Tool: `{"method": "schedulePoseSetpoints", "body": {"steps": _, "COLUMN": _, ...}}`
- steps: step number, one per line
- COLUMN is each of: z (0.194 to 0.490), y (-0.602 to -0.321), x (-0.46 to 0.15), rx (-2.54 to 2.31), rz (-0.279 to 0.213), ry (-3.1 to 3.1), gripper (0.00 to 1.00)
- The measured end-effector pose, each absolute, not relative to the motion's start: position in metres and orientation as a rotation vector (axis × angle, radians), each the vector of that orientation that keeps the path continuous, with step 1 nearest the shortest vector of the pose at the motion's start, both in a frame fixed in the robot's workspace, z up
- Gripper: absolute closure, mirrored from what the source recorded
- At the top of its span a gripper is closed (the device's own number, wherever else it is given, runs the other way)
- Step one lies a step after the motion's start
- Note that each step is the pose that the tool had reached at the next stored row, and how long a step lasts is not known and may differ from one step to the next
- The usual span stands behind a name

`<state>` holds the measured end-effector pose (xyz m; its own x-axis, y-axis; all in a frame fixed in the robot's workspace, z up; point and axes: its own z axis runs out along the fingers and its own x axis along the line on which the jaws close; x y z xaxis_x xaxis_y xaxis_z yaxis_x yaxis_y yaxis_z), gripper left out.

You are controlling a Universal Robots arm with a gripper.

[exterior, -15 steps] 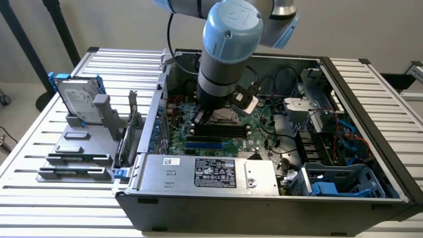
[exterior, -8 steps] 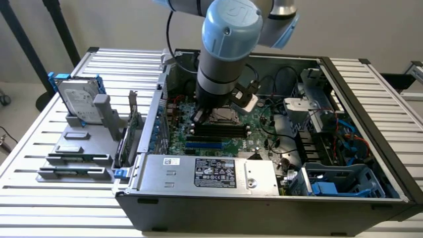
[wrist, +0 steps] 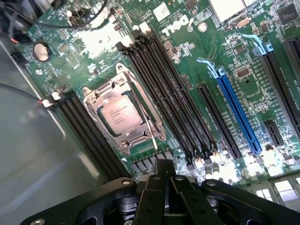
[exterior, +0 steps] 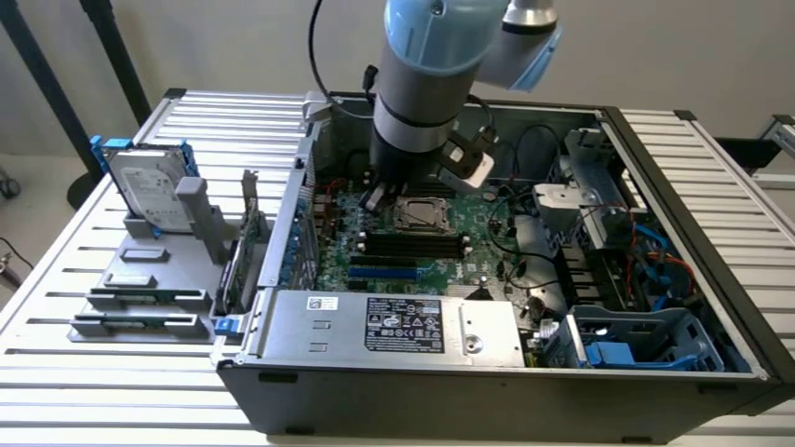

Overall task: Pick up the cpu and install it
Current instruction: 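Install the first cpu locking lever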

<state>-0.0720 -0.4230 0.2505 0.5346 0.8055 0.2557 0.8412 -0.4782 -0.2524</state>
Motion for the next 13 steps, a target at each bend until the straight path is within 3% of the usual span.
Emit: {"method": "schedulePoseSetpoints", "body": {"steps": 13, "z": 0.241, "y": -0.423, "x": -0.059, "rx": -2.433, "rz": -0.145, "ry": -1.352, "gripper": 0.89}}
